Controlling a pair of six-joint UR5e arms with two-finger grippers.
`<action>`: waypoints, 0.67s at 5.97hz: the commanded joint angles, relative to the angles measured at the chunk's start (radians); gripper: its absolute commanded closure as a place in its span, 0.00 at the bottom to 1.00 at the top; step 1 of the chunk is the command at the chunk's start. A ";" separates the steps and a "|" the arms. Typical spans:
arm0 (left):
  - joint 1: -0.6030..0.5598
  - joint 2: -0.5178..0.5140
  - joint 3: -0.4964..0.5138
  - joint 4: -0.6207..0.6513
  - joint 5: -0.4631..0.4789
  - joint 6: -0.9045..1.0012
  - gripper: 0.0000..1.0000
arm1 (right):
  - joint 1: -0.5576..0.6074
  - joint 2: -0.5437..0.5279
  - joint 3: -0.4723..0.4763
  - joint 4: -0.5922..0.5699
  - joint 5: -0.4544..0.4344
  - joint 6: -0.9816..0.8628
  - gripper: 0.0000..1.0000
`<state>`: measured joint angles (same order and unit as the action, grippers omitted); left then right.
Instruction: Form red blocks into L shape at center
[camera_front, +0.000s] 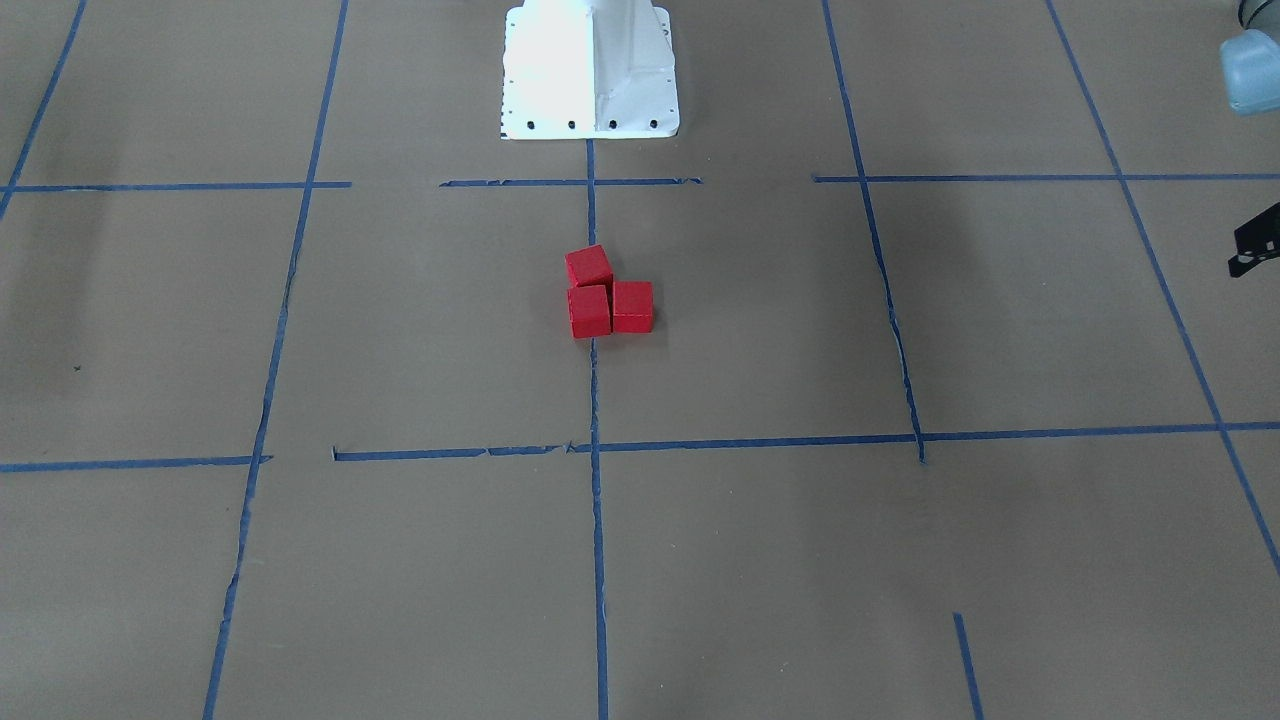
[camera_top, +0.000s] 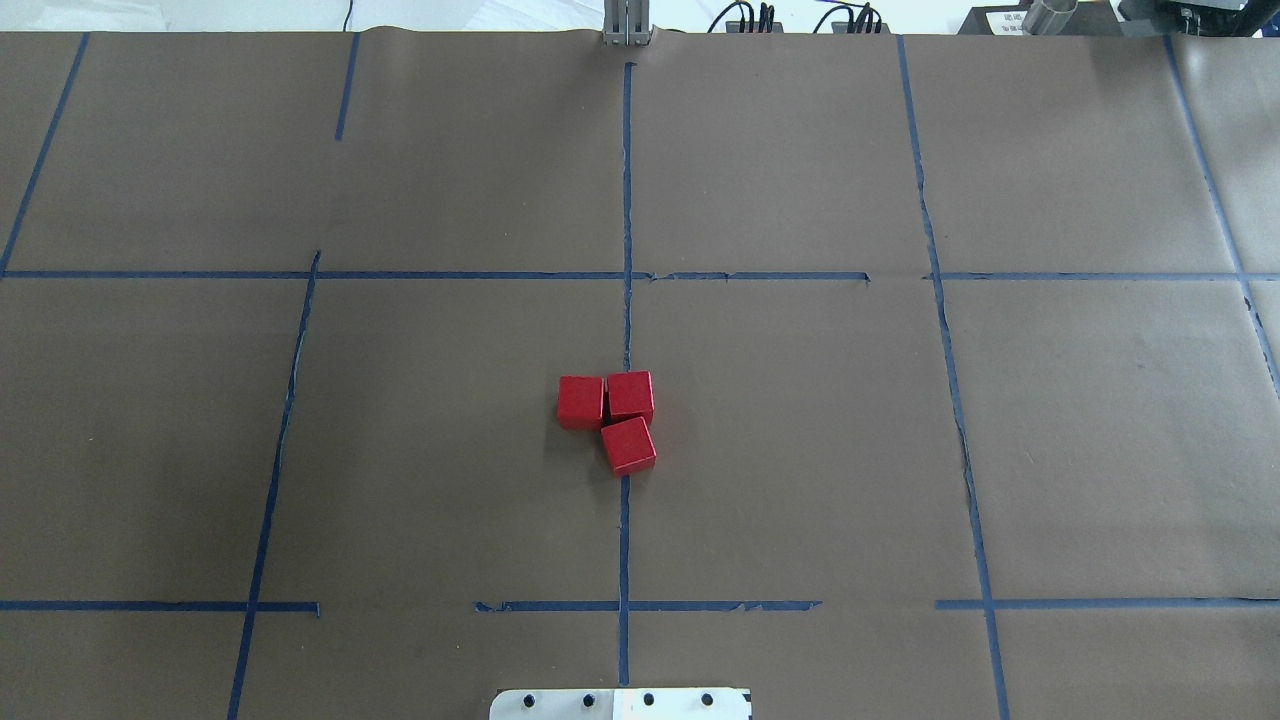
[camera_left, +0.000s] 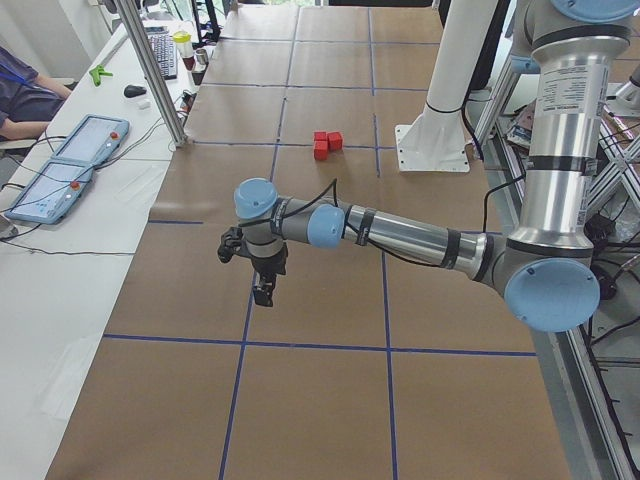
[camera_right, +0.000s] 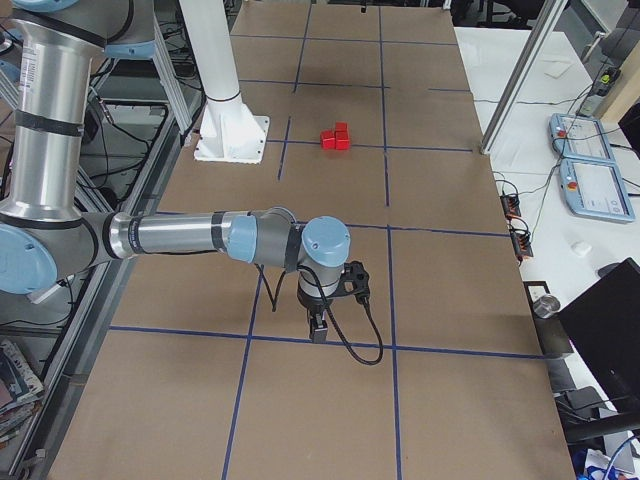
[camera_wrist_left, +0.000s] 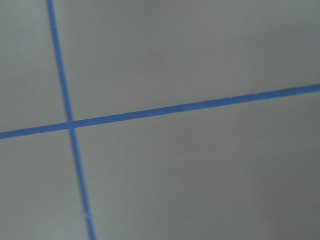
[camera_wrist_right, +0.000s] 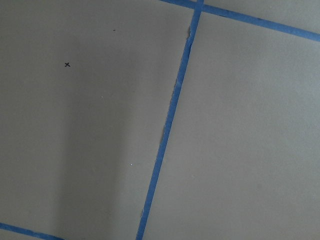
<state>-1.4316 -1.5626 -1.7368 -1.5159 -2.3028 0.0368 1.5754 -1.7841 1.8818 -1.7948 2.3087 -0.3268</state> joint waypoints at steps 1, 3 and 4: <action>-0.044 0.056 0.034 -0.004 -0.064 0.043 0.00 | 0.000 0.000 0.000 0.000 0.000 0.000 0.00; -0.043 0.067 0.033 -0.012 -0.060 0.043 0.00 | 0.000 0.000 -0.001 0.000 0.000 0.000 0.00; -0.044 0.072 0.022 -0.009 -0.050 0.045 0.00 | 0.000 0.000 -0.001 0.000 0.000 0.000 0.00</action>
<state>-1.4748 -1.4954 -1.7083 -1.5257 -2.3597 0.0798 1.5754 -1.7840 1.8811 -1.7948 2.3086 -0.3267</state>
